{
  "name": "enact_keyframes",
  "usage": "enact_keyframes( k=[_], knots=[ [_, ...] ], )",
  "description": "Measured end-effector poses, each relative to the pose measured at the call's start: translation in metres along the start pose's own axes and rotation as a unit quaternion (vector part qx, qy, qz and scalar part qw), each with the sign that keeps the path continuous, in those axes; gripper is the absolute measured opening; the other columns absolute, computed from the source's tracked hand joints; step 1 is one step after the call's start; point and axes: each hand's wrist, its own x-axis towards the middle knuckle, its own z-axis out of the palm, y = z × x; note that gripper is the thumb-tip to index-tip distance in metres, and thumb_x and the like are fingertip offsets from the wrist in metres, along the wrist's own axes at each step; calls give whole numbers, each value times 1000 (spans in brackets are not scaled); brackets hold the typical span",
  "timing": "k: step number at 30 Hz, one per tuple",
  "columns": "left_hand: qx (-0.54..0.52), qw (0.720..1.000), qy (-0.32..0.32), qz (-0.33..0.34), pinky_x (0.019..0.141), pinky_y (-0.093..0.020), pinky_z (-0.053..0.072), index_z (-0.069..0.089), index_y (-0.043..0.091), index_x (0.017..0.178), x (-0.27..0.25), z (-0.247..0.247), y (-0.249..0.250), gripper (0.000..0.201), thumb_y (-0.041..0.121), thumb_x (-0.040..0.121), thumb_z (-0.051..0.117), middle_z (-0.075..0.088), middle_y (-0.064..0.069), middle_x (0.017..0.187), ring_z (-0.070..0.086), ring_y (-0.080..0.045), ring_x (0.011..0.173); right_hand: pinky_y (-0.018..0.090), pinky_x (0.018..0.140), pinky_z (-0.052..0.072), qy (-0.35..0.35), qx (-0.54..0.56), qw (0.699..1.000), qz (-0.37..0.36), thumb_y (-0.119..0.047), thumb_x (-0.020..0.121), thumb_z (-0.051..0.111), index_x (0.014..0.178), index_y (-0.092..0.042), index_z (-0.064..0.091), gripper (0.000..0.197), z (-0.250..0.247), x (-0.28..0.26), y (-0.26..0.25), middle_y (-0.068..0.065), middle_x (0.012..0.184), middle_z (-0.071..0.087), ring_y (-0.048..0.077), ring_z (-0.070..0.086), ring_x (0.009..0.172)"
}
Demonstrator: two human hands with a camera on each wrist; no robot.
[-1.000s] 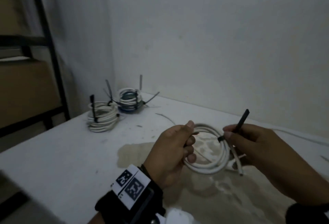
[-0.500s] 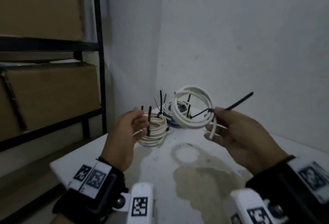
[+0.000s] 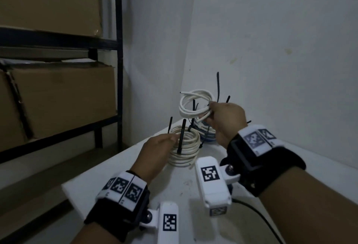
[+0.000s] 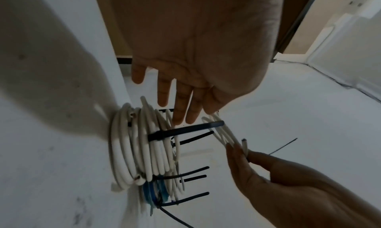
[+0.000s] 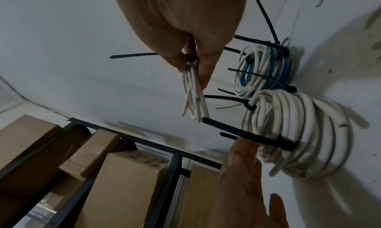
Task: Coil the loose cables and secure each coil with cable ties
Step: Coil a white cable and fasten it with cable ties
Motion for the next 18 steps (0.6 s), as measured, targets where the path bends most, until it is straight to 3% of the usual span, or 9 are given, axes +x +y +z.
enact_keyframes(
  k=[2,4,6,9,12,15,18],
  knots=[
    [-13,1000,-13,-3,85,-22,46,73,27,92,0,0,-5,31,12,97,46,72,10,94,63,-12,101,41,75,59,-16,33,999,26,-10,88,59,84,-5,57,7,6,2,7,19,94,61,28,62,82],
    [-20,999,-24,-6,91,-27,47,71,17,107,0,-1,-7,27,14,97,46,71,2,106,62,-15,105,31,64,58,-27,81,995,50,-6,90,56,104,1,54,15,9,1,10,21,100,58,28,62,83],
    [-31,999,-29,-8,97,-31,46,71,13,110,1,-2,-8,27,15,96,48,70,0,109,63,-15,106,27,60,55,-31,111,992,54,-5,91,54,114,2,52,24,10,-1,12,22,102,57,27,62,80],
    [-44,999,-19,-9,95,-26,46,71,15,103,2,-2,-9,25,12,95,48,70,1,108,62,-13,105,24,56,52,-45,120,991,50,-4,91,53,108,1,53,18,11,-6,12,17,89,59,20,62,65],
    [-49,999,-18,-7,91,-22,43,69,15,109,2,-2,-9,26,8,94,49,68,3,111,60,-10,105,23,50,52,-44,135,988,65,-2,91,52,94,2,56,7,11,-14,15,14,76,59,14,62,48],
    [-56,998,-18,-5,84,-16,42,68,18,108,2,-2,-9,26,8,94,49,68,5,109,59,-7,104,25,48,53,-33,189,980,51,0,90,52,78,4,61,15,11,-21,17,16,69,61,18,62,48],
    [-59,998,-15,-12,85,-16,43,69,18,104,2,-2,-9,25,7,94,49,68,5,107,60,-8,103,27,54,56,-45,210,976,26,-1,91,53,78,5,62,17,11,-24,16,16,68,62,19,64,54]
  ],
)
